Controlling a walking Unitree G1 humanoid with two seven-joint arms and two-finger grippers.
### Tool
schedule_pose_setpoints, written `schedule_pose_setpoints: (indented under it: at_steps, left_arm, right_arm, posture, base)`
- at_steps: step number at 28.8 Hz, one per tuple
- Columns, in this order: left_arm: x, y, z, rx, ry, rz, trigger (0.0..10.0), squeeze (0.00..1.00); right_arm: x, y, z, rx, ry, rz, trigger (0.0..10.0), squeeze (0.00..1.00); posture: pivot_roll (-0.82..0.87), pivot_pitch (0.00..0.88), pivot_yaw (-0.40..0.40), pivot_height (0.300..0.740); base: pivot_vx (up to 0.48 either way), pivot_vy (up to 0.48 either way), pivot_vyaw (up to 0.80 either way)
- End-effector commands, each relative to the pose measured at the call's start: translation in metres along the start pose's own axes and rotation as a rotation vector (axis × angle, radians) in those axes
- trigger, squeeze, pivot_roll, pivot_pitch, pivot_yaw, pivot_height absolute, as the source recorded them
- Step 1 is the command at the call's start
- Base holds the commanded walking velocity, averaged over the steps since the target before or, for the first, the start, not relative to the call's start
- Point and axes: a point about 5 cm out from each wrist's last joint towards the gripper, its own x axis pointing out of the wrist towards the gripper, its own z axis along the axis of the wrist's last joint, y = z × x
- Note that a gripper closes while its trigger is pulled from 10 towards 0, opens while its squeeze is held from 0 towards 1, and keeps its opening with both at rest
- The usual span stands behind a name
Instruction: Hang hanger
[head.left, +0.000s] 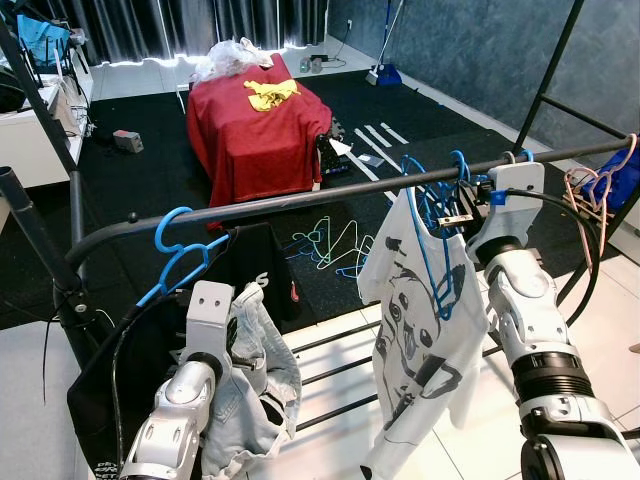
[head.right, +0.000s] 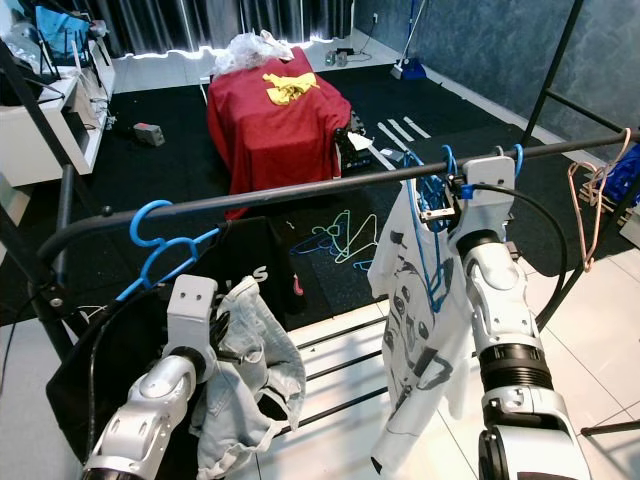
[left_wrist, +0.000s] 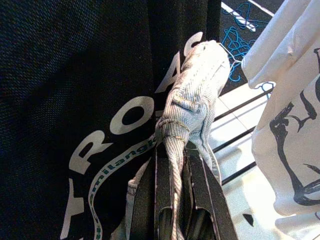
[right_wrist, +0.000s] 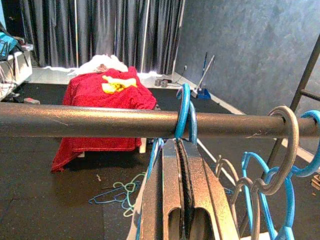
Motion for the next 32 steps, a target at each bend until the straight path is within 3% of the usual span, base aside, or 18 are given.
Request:
schedule_pose_setpoints:
  at_steps: [1,12,23,24,25,26,28,29,30,31,32]
  left_arm:
    - [-0.001,0.006,0.006,0.019,-0.023,0.016,10.0,0.00]
    - [-0.001,0.007,0.006,0.024,-0.019,0.007,10.0,0.00]
    - [-0.001,0.006,0.006,0.025,-0.016,0.005,10.0,0.00]
    - [-0.001,0.007,0.006,0.025,-0.015,0.005,10.0,0.00]
    - [-0.001,0.007,0.005,0.024,-0.014,0.006,10.0,0.00]
    - [-0.001,0.007,0.005,0.024,-0.013,0.007,10.0,0.00]
    - [-0.001,0.007,0.005,0.024,-0.013,0.007,10.0,0.00]
    - [-0.001,0.007,0.005,0.023,-0.013,0.008,10.0,0.00]
    - [-0.001,0.007,0.005,0.023,-0.013,0.008,10.0,0.00]
    - [-0.002,0.007,0.005,0.022,-0.012,0.008,10.0,0.00]
    - [-0.002,0.007,0.005,0.022,-0.012,0.008,10.0,0.00]
  right_arm:
    - [-0.001,0.003,-0.002,0.021,-0.003,0.005,0.0,0.00]
    - [-0.019,0.017,-0.018,0.059,0.015,0.022,0.0,0.00]
    - [-0.025,0.010,-0.018,0.061,0.012,-0.019,0.0,0.00]
    - [-0.028,0.011,-0.018,0.063,0.008,-0.023,0.6,0.00]
    - [-0.030,0.012,-0.018,0.064,0.004,-0.024,3.0,0.00]
    - [-0.032,0.014,-0.018,0.064,0.000,-0.024,4.6,0.00]
    - [-0.032,0.014,-0.018,0.064,0.000,-0.024,4.6,0.00]
    - [-0.035,0.016,-0.018,0.062,-0.003,-0.024,8.7,0.00]
    - [-0.035,0.016,-0.018,0.062,-0.003,-0.024,8.7,0.00]
    - [-0.037,0.018,-0.019,0.059,-0.008,-0.028,10.0,0.00]
    - [-0.037,0.018,-0.019,0.059,-0.008,-0.028,10.0,0.00]
  posture:
    - [0.04,0.054,0.005,0.740]
    - [0.04,0.056,0.016,0.740]
    - [0.03,0.058,0.015,0.740]
    - [0.03,0.058,0.014,0.740]
    - [0.03,0.058,0.014,0.740]
    - [0.03,0.058,0.014,0.740]
    - [0.03,0.058,0.014,0.740]
    - [0.03,0.058,0.014,0.740]
    - [0.03,0.058,0.014,0.740]
    - [0.03,0.058,0.016,0.740]
    - [0.03,0.058,0.016,0.740]
  base:
    - [0.000,0.000,0.00]
    - [0.000,0.000,0.00]
    - [0.000,0.000,0.00]
    - [0.000,0.000,0.00]
    - [0.000,0.000,0.00]
    - [0.000,0.000,0.00]
    - [0.000,0.000,0.00]
    - [0.000,0.000,0.00]
    - [0.000,0.000,0.00]
    - [0.000,0.000,0.00]
    - [0.000,0.000,0.00]
